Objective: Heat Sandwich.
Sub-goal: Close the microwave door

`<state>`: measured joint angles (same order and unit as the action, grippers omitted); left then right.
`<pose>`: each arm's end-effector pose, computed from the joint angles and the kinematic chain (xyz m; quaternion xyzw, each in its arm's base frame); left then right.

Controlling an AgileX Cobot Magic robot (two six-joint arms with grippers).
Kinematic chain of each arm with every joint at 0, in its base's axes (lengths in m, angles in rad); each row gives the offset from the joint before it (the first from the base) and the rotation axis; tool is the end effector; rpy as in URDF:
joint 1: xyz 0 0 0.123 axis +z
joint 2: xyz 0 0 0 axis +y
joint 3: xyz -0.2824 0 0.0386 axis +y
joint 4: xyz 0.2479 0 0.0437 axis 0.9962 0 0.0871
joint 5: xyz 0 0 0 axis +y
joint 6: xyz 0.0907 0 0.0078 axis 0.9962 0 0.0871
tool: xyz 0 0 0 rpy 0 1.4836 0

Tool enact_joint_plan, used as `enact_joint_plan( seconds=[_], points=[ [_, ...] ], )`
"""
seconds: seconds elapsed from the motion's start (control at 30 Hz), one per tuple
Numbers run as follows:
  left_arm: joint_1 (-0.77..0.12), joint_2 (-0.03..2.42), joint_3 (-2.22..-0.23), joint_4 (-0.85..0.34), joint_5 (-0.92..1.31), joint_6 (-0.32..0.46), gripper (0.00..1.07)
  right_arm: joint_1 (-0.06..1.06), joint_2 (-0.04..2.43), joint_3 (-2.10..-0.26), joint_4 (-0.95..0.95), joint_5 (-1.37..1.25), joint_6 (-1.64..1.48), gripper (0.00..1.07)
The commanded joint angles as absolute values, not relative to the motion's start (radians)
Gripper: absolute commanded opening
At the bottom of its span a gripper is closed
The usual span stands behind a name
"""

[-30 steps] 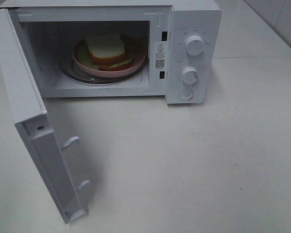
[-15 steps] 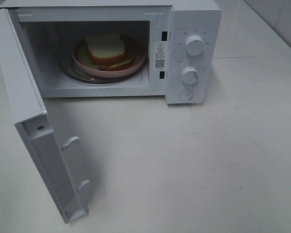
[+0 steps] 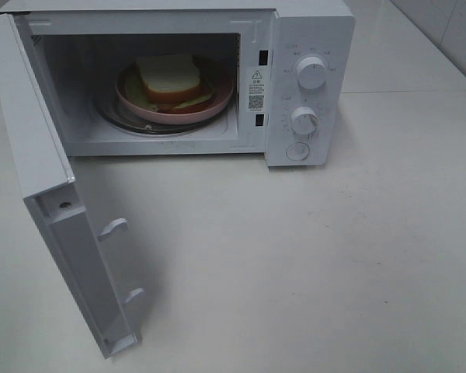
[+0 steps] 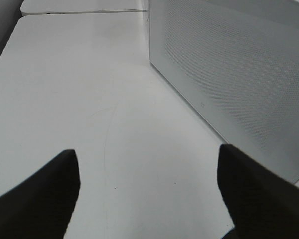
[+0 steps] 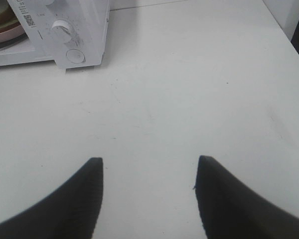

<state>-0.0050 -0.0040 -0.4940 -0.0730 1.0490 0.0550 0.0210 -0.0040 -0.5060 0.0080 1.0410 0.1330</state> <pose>-0.0044 -0.0057 0.2766 0.0267 0.8497 -0.0233 0.5261 -0.0054 0.0005 0.2804 0.0472 0.8441 0.0451 0.5323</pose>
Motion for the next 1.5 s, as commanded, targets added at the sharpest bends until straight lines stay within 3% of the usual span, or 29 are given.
enact_joint_plan(
  seconds=[0.03,1.5],
  points=[
    [-0.008,-0.021,-0.492,-0.076,1.037,0.055,0.71,0.015,-0.030,-0.507,0.010,1.033,0.137,0.55],
    [-0.008,-0.019,-0.496,-0.064,1.033,0.051,0.71,0.015,-0.030,-0.507,0.010,1.033,0.137,0.55]
  ],
)
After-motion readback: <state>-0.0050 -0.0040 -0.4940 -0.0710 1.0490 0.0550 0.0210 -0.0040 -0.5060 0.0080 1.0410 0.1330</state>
